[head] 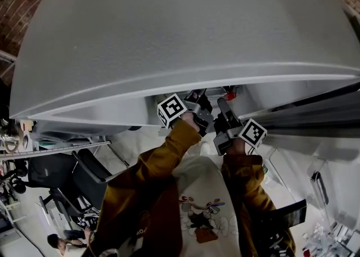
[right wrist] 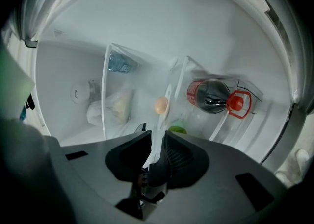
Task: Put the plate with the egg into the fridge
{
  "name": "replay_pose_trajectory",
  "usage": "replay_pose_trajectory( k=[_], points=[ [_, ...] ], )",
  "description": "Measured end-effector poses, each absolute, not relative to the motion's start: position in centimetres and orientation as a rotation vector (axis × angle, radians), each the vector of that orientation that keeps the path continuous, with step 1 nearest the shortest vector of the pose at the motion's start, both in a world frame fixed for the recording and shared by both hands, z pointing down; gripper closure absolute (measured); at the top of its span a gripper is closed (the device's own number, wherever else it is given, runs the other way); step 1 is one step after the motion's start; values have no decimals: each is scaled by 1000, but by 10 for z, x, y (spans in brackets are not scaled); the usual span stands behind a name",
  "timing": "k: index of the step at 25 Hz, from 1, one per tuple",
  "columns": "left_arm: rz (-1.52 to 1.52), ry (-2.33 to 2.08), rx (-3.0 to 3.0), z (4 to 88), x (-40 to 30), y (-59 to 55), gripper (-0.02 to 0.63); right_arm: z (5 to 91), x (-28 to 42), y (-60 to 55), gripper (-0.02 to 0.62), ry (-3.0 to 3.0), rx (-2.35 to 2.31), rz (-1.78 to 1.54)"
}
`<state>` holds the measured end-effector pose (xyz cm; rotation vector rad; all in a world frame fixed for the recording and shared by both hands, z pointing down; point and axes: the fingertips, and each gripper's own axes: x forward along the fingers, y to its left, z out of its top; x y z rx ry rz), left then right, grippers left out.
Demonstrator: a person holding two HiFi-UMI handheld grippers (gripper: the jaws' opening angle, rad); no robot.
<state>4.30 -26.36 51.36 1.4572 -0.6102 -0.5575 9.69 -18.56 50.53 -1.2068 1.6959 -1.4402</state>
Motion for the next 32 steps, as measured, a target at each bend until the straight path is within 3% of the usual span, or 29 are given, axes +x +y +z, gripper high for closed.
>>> replay_pose_trajectory(
  k=[14,21,26,32],
  points=[
    [-451,-607,1831,471,39,-230,399,495,85,-178,523,1913,-1348,-1338],
    [-371,-653,2109,441,33,-208,534,477,81,-177,525,2080,-1458,-1189],
    [-279,-741,2254,437,26,-199,592,470,84,-175,525,2121,-1517,-1106],
    [-123,-818,2419,440,13,-174,598,463,89,-169,525,2157,-1596,-996]
  ],
)
